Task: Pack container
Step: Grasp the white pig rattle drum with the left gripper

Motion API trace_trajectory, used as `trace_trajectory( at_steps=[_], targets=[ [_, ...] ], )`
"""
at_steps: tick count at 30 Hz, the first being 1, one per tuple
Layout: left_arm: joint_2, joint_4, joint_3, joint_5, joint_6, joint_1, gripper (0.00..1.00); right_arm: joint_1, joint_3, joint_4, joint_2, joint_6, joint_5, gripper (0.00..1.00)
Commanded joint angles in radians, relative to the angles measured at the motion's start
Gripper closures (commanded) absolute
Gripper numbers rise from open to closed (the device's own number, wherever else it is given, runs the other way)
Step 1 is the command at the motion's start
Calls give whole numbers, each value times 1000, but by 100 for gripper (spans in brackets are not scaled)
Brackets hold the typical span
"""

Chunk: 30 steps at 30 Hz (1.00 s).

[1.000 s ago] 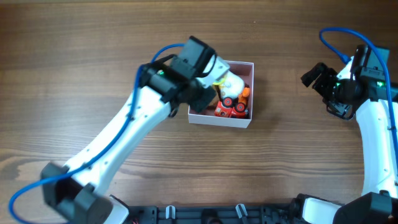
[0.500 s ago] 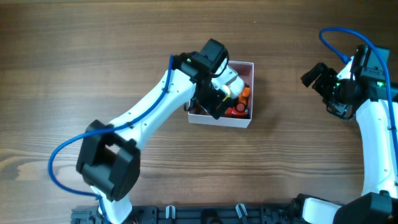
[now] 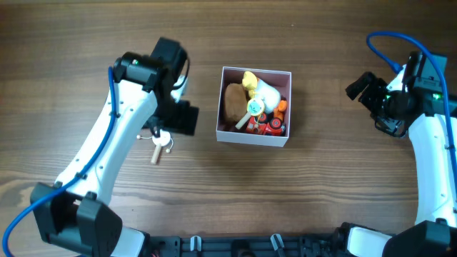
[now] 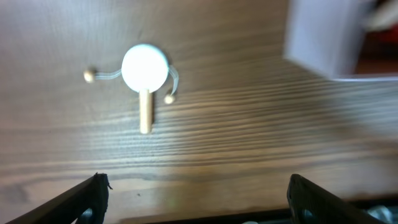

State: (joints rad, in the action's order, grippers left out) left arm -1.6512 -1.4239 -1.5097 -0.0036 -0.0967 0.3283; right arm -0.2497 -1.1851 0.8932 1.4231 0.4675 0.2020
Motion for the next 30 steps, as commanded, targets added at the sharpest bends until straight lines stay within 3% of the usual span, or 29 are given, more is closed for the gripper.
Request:
trace_trajectory(
  at_steps=[1,6,11,16,24,25,28,30],
  targets=[
    [-11,85,224,-16,-38,-105,9,1,2,-3,-2,6,10,0],
    [-13,254,441,6,47,-200,14,0,2,-3,-2,6,10,0],
    [-15,468,560,73,173,-235,40,1,2,-3,-2,6,10,1],
    [-17,560,607,72,229,-235,50,0,2,-3,-2,6,10,0],
    [-17,639,689,69,249,-235,53,1,2,-3,-2,6,10,0],
    [-17,647,693,69,249,-235,56,1,2,-3,-2,6,10,0],
    [-17,662,692,65,247,-235,83,1,2,-3,-2,7,10,0],
    [-17,660,692,55,246,-235,96,1,2,-3,-2,7,10,0]
  ],
)
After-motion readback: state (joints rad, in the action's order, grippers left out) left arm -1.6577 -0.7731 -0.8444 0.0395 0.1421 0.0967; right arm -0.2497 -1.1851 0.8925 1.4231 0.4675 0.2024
